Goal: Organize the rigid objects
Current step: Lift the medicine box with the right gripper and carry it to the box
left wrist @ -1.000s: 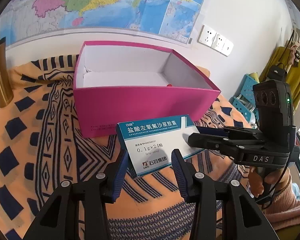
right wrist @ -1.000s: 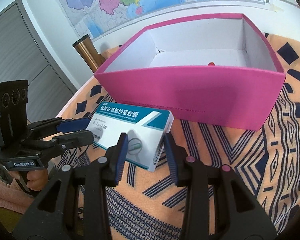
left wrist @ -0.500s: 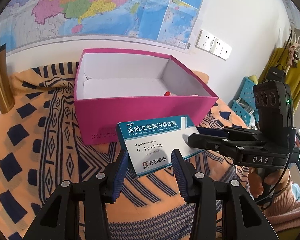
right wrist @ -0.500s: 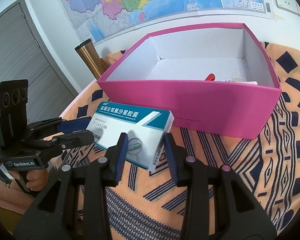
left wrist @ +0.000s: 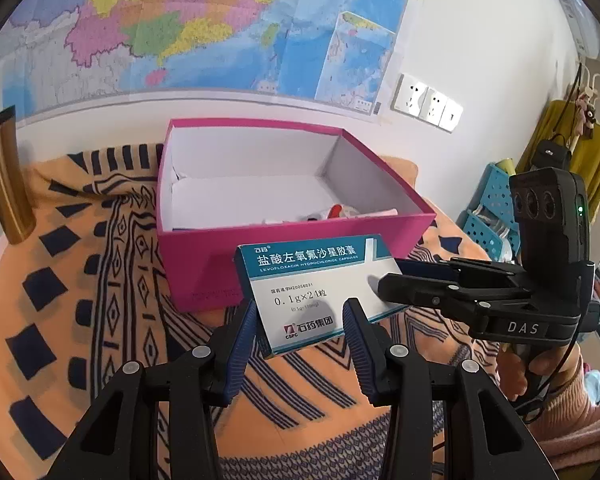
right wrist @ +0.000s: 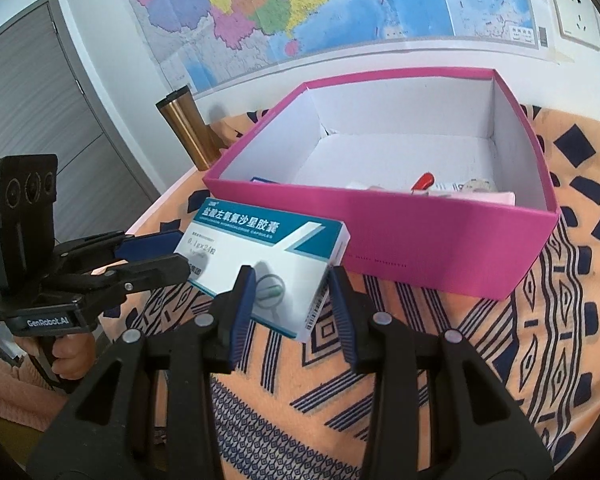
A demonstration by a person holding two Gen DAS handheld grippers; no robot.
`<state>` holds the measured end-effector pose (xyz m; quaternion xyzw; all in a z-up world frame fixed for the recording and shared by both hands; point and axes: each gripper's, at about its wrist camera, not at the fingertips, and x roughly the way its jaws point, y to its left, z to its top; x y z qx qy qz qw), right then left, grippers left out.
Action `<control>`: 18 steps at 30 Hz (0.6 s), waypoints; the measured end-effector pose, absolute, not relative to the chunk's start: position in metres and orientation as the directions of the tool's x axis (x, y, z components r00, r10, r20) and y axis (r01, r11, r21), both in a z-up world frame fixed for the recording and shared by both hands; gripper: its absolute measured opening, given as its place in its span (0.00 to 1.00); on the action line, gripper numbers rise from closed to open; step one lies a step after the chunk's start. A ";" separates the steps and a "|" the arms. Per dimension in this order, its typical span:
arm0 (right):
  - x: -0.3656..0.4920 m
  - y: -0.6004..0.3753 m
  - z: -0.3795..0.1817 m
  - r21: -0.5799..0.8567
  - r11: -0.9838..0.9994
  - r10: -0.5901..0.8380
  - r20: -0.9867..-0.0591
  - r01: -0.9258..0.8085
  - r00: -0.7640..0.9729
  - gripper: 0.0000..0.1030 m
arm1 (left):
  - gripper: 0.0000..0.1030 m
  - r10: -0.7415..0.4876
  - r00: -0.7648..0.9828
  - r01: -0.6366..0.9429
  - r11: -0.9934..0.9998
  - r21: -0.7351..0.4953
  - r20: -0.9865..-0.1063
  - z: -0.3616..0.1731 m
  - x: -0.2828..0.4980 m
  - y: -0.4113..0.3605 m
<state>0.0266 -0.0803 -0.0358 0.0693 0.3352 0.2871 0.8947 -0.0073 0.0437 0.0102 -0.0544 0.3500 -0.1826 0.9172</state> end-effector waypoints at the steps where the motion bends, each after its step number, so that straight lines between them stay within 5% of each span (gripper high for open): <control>1: 0.027 -0.080 -0.035 0.315 0.825 0.560 -0.558 -0.468 0.612 0.40 | 0.43 -0.372 0.690 0.297 0.928 -0.227 -0.621 0.011 -0.007 0.044; 18: 0.031 -0.078 -0.019 0.287 0.829 0.555 -0.534 -0.481 0.638 0.40 | 0.43 -0.361 0.715 0.297 0.932 -0.206 -0.599 0.025 0.004 0.045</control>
